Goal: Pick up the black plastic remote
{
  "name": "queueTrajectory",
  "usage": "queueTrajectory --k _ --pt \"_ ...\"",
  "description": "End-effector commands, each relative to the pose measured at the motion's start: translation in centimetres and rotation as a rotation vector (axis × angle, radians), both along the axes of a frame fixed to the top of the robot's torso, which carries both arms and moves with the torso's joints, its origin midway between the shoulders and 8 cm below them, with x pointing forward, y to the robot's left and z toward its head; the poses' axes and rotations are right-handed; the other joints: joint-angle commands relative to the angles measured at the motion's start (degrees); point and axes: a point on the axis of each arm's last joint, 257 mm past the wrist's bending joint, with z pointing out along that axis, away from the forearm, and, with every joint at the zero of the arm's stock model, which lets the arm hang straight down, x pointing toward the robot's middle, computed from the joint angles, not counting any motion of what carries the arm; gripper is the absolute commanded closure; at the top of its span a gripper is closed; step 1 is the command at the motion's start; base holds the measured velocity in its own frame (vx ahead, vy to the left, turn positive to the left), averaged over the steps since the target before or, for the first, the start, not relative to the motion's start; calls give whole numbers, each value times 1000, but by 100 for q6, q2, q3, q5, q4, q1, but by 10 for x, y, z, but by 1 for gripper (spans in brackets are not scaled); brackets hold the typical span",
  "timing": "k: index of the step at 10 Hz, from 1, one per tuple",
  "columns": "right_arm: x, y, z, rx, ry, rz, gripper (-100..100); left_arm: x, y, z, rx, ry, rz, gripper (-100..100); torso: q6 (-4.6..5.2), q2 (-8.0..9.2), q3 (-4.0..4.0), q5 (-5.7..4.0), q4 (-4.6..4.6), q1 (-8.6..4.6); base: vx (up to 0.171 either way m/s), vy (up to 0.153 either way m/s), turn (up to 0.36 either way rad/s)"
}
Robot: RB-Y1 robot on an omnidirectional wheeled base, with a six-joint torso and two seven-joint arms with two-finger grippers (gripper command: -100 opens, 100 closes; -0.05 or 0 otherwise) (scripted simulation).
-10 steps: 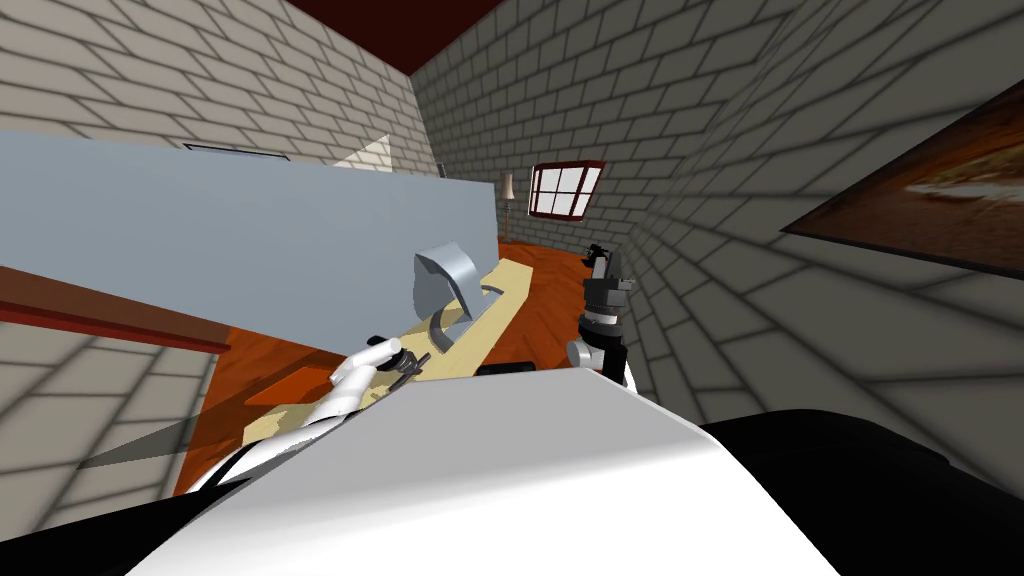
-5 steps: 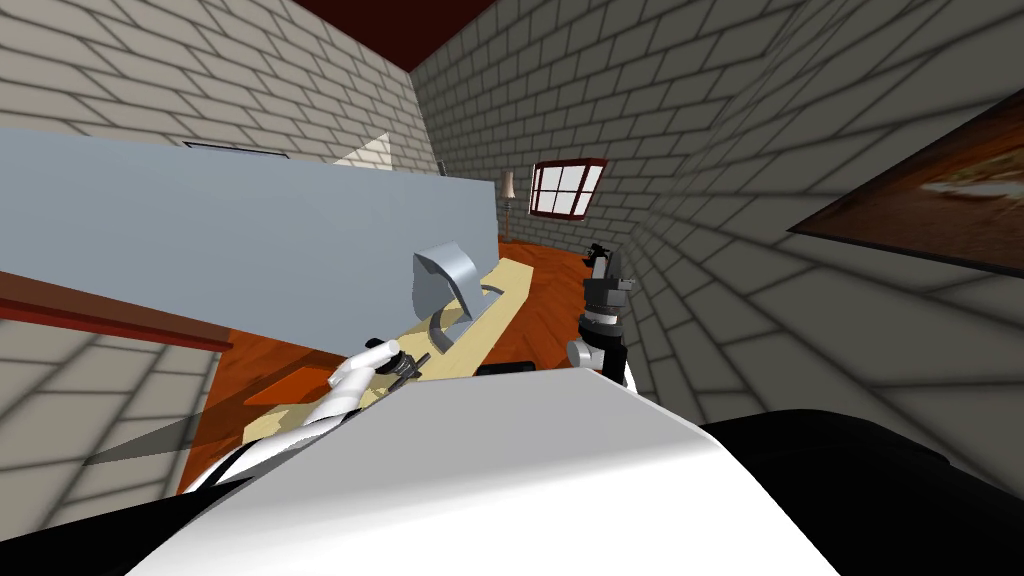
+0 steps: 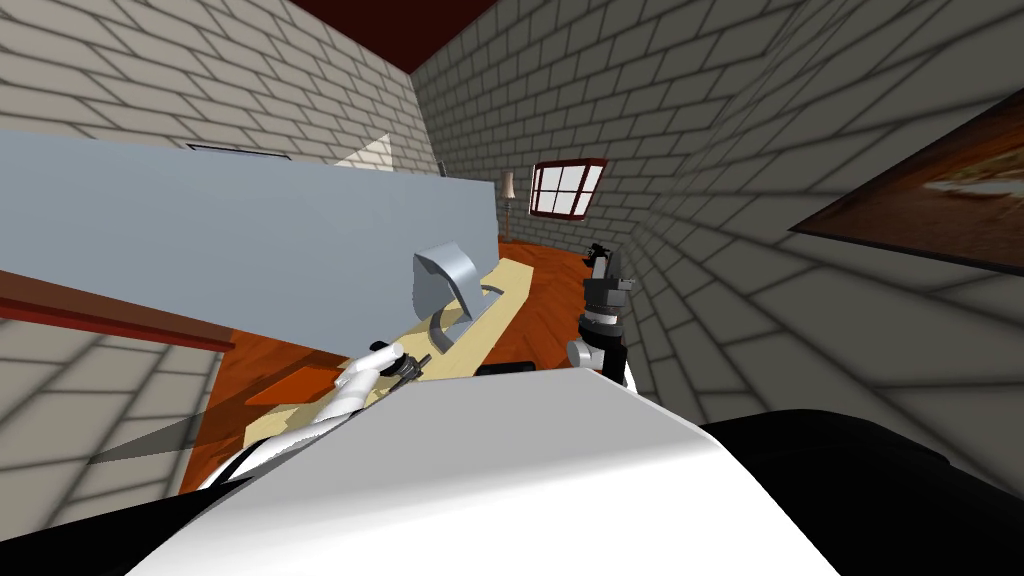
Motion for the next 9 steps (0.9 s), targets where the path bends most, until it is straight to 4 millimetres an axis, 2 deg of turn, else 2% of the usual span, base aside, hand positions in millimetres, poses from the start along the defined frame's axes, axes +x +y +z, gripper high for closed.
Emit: queueTrajectory --k 1,4,5,6,8,9 --pt "0 0 0 0 0 0 0 0 0 0 0 0 0 100 0 0 0 0 0 0 0 0 0" --pt "0 0 0 0 0 0 0 0 -1 0 -3 1 2 100 6 -20 -15 26 -10 46 -3 -5 2" --pt "0 0 0 0 0 0 0 0 -1 0 -4 2 2 0 7 -23 -17 27 -10 50 0 0 0" --pt "0 0 0 0 0 0 0 3 6 11 -2 3 2 100 7 -24 -17 27 -10 51 16 19 -5" --pt "0 0 0 0 0 0 0 4 6 13 -1 1 3 100 10 -25 -16 22 -8 53 -3 2 -9" --pt "0 0 0 0 0 0 0 5 7 14 -1 1 3 0 8 -24 -17 27 -11 51 0 0 0"
